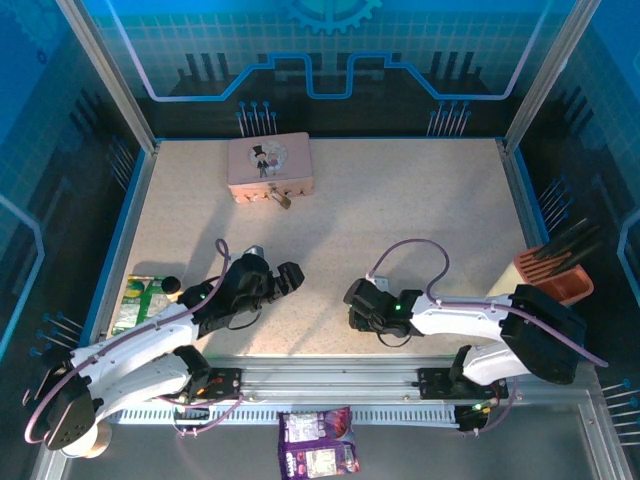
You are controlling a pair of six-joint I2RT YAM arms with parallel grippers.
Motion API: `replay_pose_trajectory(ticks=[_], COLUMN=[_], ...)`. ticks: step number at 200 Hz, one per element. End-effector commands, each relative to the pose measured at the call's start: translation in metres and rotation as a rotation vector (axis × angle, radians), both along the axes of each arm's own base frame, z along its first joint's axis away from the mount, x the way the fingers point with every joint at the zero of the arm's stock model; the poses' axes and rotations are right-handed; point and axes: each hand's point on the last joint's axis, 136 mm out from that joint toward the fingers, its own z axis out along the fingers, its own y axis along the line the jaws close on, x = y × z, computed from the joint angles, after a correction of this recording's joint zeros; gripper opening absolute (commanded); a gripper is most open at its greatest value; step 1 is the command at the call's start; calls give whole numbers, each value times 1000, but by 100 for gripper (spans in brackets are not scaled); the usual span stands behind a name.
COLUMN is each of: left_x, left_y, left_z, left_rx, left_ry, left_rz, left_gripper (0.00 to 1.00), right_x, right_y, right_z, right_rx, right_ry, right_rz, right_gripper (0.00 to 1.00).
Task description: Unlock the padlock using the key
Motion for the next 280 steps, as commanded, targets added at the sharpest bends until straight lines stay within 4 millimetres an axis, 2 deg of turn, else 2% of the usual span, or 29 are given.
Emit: replay_pose_trajectory(ticks=[1,37,73,113,148,187,235,280], left_x=[0,0,0,0,-1,-1,-2,-2], left_y=[4,7,10,12,17,19,23,22], left_z=[4,5,8,9,9,8,8,8], left_rx=[23,35,49,53,62,62,63,60], left_ry=[-18,-26,-34,-38,-43,-46,-48,-47], left_rz=[-3,0,0,4,13,14,21,18], left_gripper=[99,99,99,99,99,99,99,99], right_x=[-2,-4,-7,-13,-14,-18,-19,-20], right_y=[1,8,13,14,23,26,29,29], right_z=[-9,-14,-7,-14,-5,-11,1,2], right_rx=[-25,-45,-98,-149,-154,-174,-179,-173], right_ry=[39,72,69,111,85,119,77,80], right_rz=[1,26,68,82,126,144,159,158], right_gripper=[39,35,36,34,34,31,34,34])
